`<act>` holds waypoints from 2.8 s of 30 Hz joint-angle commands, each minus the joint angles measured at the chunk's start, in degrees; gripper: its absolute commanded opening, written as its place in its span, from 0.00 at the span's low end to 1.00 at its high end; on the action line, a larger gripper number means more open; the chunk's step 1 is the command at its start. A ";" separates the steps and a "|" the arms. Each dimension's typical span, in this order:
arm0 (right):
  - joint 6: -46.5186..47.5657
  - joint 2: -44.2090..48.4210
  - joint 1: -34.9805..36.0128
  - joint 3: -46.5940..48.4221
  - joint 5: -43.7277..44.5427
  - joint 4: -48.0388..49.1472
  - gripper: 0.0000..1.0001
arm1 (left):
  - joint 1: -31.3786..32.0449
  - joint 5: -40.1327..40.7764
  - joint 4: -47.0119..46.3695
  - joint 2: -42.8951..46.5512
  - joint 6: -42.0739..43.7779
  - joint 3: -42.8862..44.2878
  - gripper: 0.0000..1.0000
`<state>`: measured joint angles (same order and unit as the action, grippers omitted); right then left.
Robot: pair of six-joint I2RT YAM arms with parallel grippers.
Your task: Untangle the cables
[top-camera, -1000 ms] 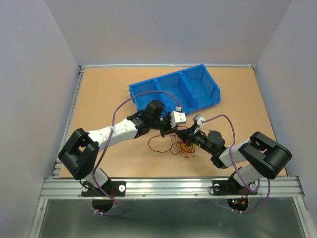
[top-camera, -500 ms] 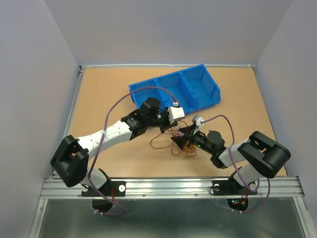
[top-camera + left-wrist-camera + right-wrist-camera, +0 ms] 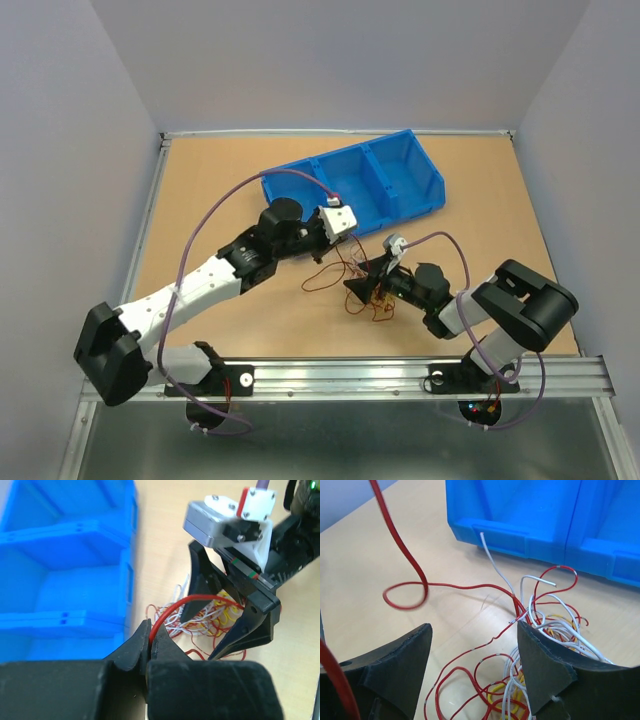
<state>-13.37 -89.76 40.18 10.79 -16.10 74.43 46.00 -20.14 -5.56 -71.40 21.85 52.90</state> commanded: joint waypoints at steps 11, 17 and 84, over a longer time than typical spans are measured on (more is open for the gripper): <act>1.06 -0.68 0.25 1.26 1.77 16.53 0.72 | -15.50 15.04 -13.68 19.27 -15.51 -4.91 0.00; 1.41 0.63 0.33 0.29 6.06 15.66 0.69 | -23.40 18.20 -17.55 27.26 -20.09 -8.16 0.00; 4.84 13.99 0.25 -9.47 15.83 14.69 0.80 | -36.67 -8.09 -29.83 -5.96 -25.52 9.71 0.00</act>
<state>-9.23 -76.51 40.21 3.75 -1.23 74.96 12.95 -20.40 -25.50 -83.26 1.78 67.40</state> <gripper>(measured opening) 0.797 0.062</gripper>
